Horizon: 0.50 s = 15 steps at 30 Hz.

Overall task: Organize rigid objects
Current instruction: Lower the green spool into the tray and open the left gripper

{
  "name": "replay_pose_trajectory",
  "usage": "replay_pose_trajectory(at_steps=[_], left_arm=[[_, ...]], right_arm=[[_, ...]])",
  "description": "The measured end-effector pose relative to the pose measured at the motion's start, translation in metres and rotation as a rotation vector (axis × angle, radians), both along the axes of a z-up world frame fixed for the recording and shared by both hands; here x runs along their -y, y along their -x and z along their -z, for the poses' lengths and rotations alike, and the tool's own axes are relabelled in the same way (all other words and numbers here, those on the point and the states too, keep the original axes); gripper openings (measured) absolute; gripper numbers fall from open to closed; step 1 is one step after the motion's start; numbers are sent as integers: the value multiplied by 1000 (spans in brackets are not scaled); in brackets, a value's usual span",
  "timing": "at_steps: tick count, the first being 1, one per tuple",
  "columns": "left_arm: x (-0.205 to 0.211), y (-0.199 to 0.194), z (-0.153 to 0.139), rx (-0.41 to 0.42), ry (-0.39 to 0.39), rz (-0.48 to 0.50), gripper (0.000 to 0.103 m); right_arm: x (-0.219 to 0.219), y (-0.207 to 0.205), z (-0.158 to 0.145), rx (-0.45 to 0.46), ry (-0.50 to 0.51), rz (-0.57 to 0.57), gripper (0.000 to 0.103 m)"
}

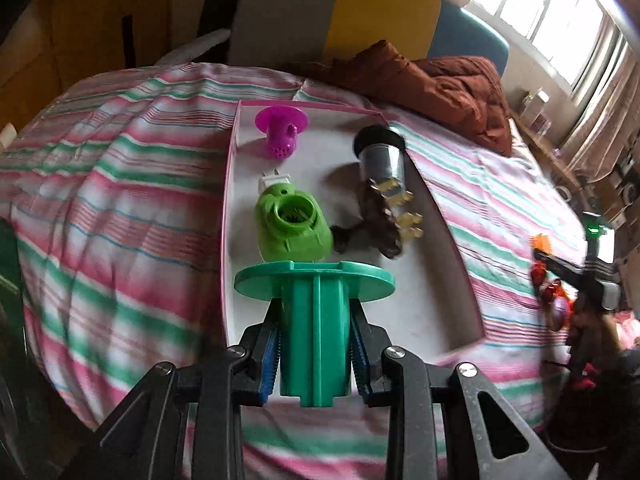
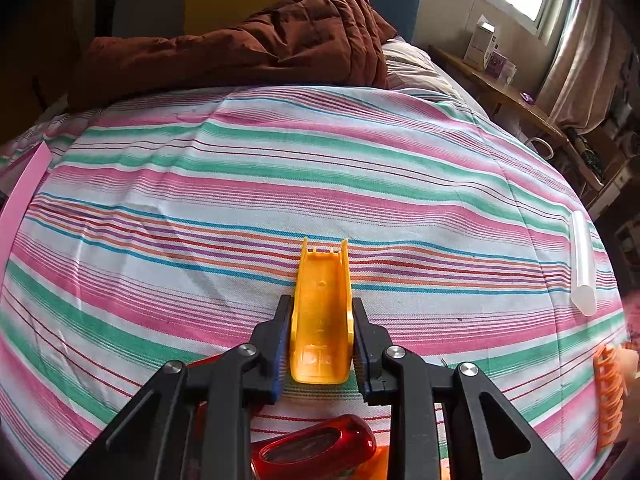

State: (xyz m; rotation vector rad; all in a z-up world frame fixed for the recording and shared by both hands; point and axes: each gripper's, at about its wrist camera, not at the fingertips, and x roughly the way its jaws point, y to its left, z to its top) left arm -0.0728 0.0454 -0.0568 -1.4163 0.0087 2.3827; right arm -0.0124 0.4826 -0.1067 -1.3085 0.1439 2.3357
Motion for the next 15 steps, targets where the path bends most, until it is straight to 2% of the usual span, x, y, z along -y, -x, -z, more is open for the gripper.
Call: replay_pose_trajectory(at_steps=[3, 6, 10, 15], left_arm=[[-7, 17, 7, 16, 17, 1, 30], [-15, 36, 15, 4, 69, -6, 30], [-22, 58, 17, -24, 92, -16, 30], [-23, 68, 15, -20, 66, -31, 30]], right_arm=[[0, 0, 0, 0, 1, 1, 28], [-1, -1, 0, 2, -3, -2, 28], [-1, -1, -1, 2, -5, -2, 28], [-1, -1, 0, 1, -7, -4, 28]])
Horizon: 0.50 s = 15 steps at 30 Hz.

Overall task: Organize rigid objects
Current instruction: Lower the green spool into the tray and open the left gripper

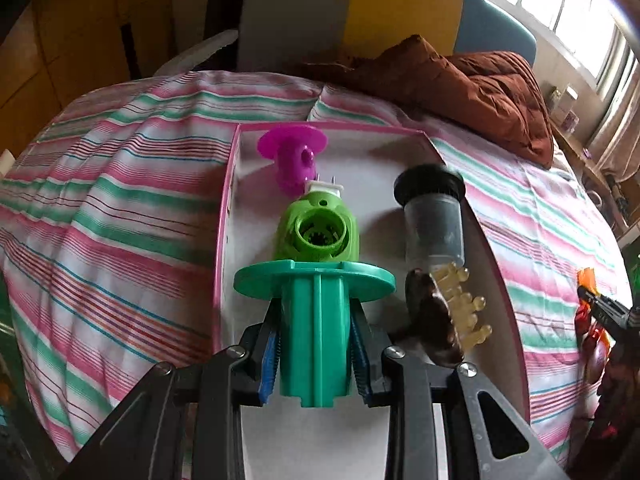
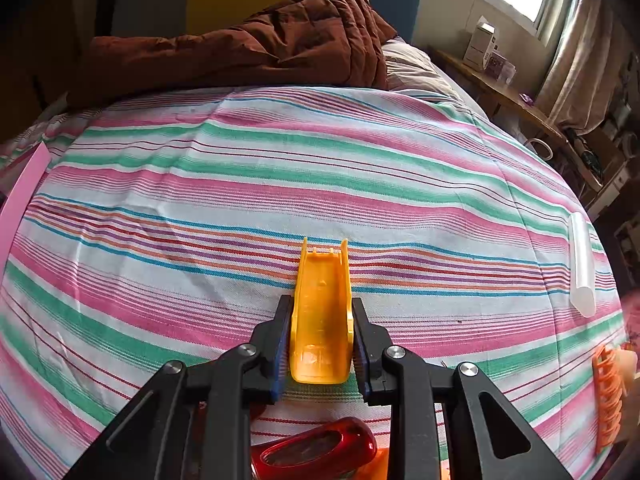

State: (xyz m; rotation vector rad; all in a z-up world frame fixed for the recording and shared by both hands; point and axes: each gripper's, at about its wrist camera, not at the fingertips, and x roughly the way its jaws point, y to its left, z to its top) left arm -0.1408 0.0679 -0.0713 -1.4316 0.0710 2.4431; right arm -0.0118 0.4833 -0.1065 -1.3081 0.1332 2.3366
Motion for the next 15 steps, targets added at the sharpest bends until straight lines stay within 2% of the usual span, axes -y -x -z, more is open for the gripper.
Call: replay_pose_trajectory(at_steps=[8, 15], left_arm=[[6, -15, -6, -38, 55, -6, 35], [19, -37, -29, -117, 51, -33, 35]], right_arm=[[0, 3, -1, 0, -7, 3, 28], [1, 4, -1, 2, -16, 3, 28]])
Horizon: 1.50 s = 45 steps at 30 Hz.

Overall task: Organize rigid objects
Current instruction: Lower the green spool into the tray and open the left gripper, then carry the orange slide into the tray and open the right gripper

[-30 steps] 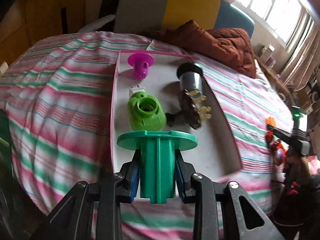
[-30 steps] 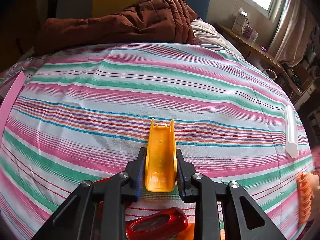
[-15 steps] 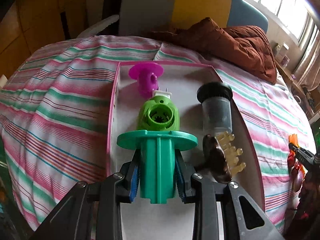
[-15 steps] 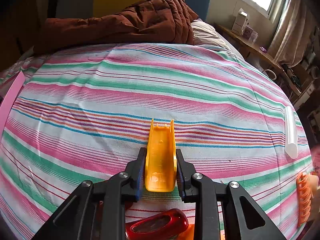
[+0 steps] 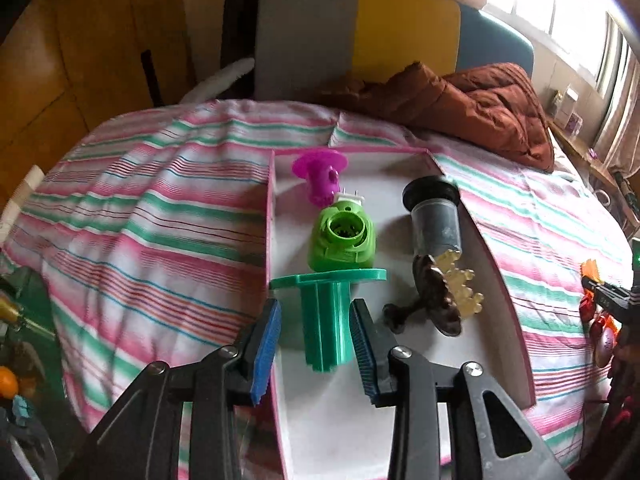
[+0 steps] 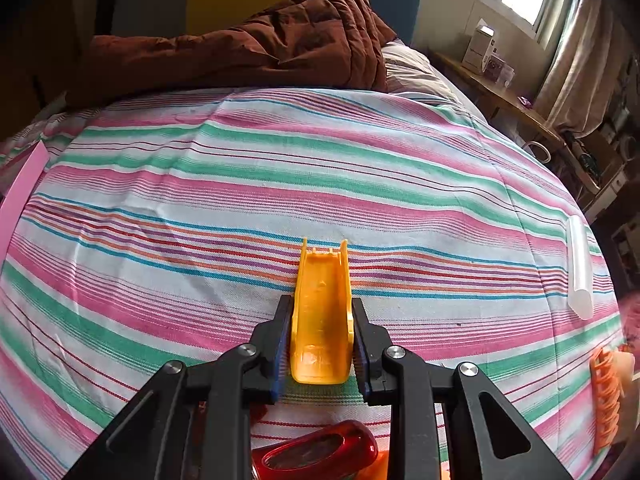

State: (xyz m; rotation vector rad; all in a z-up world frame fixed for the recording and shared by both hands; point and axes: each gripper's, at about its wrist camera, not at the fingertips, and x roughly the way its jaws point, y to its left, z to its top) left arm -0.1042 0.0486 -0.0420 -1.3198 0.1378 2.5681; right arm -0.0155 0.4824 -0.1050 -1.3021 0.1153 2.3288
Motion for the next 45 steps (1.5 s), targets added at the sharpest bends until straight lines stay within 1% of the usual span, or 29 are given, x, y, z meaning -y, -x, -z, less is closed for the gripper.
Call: replay_pose_trajectory(at_steps=[4, 8, 14, 18, 24, 31, 33, 36, 38, 40, 45], left_arm=[[8, -23, -13, -32, -28, -23, 36], [5, -36, -16, -51, -5, -12, 36], [1, -54, -17, -62, 5, 12, 36], [-1, -59, -18, -63, 12, 23, 36], [-5, -63, -15, -55, 17, 32, 36], [-8, -66, -10, -43, 25, 41, 36], [-9, -68, -11, -45, 28, 46, 36], [-10, -69, -11, -46, 26, 46, 36], [-8, -69, -11, -42, 26, 45, 36], [-5, -69, -10, -38, 22, 40, 36], [8, -69, -8, -32, 14, 15, 36]], right_arm=[[1, 0, 0, 1, -10, 1, 28], [1, 0, -1, 0, -9, 3, 28], [2, 1, -2, -3, -7, 12, 28], [0, 2, -5, -11, 14, 31, 27], [-6, 1, -7, -36, 76, 58, 26], [2, 3, -10, -54, 96, 38, 27], [5, 2, -17, -81, 100, 26, 27], [16, 1, -33, -158, 141, -45, 27], [27, 3, -39, -180, 169, -103, 27], [40, 5, -44, -194, 212, -172, 27], [88, 1, -61, -201, 256, -327, 27]])
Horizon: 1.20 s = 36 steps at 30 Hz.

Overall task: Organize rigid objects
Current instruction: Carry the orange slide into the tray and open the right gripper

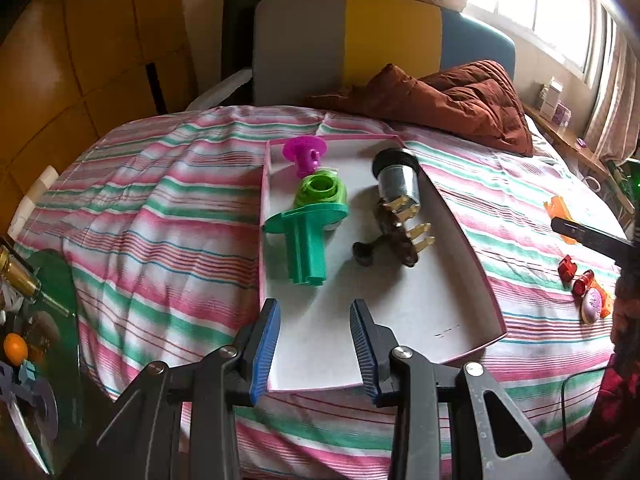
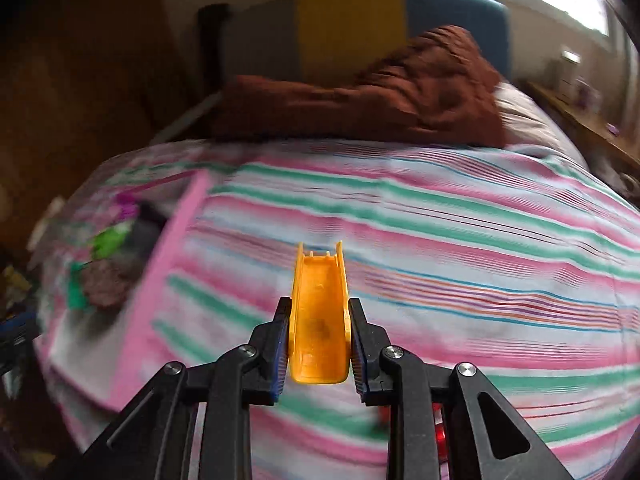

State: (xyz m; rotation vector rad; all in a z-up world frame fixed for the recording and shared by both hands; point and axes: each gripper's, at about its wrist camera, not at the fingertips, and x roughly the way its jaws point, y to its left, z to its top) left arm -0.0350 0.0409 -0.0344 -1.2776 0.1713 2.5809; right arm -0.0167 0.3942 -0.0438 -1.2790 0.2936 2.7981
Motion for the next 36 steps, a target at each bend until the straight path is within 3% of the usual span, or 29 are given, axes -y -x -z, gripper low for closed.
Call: replay_pose_trajectory(at_steps=[5, 10, 16, 20, 26, 28, 29, 36], left_arm=[[12, -1, 2, 3, -17, -20, 36], [22, -1, -1, -3, -35, -42, 36], [31, -2, -2, -10, -51, -53, 36], [33, -3, -1, -11, -61, -50, 36], [37, -4, 0, -5, -71, -53, 36], [39, -3, 2, 3, -73, -57, 36], [39, -3, 3, 5, -73, -59, 36], [38, -3, 4, 11, -71, -54, 36]], right_arm=[[72, -2, -14, -8, 11, -169, 27], [149, 6, -11, 48, 10, -325, 27], [199, 31, 13, 165, -39, -385, 26], [204, 61, 29, 193, -95, -324, 27], [199, 84, 37, 193, -92, -251, 27], [198, 83, 39, 192, -77, -240, 37], [196, 81, 39, 194, -66, -237, 48], [190, 59, 24, 119, -44, -244, 59]])
